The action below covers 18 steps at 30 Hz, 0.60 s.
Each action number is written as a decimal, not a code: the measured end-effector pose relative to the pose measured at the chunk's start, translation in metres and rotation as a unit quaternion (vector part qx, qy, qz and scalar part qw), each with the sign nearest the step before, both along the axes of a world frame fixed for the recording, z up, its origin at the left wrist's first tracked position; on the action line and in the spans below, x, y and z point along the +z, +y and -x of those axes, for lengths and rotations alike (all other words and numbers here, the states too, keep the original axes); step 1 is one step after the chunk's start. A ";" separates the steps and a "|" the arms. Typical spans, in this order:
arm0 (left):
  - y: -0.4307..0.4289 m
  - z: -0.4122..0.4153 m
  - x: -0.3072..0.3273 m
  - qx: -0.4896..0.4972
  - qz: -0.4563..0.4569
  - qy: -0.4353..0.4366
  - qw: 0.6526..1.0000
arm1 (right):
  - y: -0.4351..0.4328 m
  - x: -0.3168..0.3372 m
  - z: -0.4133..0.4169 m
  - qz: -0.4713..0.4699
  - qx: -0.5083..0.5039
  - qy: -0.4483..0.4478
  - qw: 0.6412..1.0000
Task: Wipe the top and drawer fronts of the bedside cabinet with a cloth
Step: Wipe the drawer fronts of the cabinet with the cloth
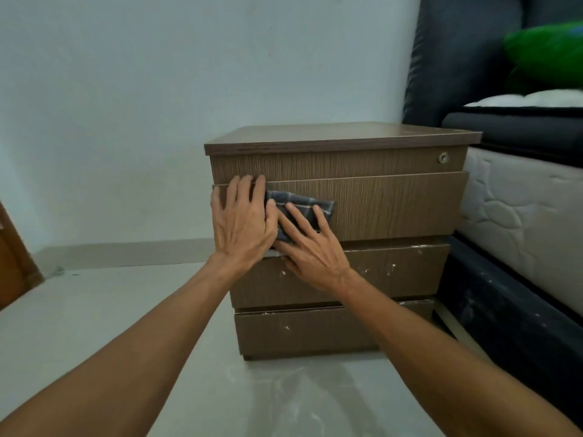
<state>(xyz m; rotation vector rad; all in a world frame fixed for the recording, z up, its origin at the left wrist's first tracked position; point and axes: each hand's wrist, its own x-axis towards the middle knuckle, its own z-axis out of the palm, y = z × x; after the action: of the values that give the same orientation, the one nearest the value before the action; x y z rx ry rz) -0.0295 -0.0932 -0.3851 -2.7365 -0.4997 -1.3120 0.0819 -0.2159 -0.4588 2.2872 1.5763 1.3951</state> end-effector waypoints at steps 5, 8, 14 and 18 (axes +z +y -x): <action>-0.038 -0.024 0.005 -0.041 -0.024 0.021 0.999 | -0.055 -0.003 -0.027 0.007 -0.051 -0.003 0.999; -0.055 -0.037 0.004 -0.054 -0.012 0.006 0.998 | -0.093 0.000 -0.043 -0.006 -0.089 0.010 0.996; -0.055 -0.044 0.003 -0.067 0.002 -0.022 0.997 | -0.153 -0.002 -0.062 -0.114 -0.171 0.133 0.970; -0.055 -0.041 0.003 -0.074 -0.004 -0.030 0.997 | -0.167 -0.002 -0.064 -0.230 -0.184 0.246 0.923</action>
<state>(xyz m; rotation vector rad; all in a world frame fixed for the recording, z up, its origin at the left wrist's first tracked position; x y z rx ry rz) 0.0112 -0.1480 -0.3819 -2.7813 -0.2996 -1.4270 0.1463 -0.3830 -0.4605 3.1986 0.8407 1.2521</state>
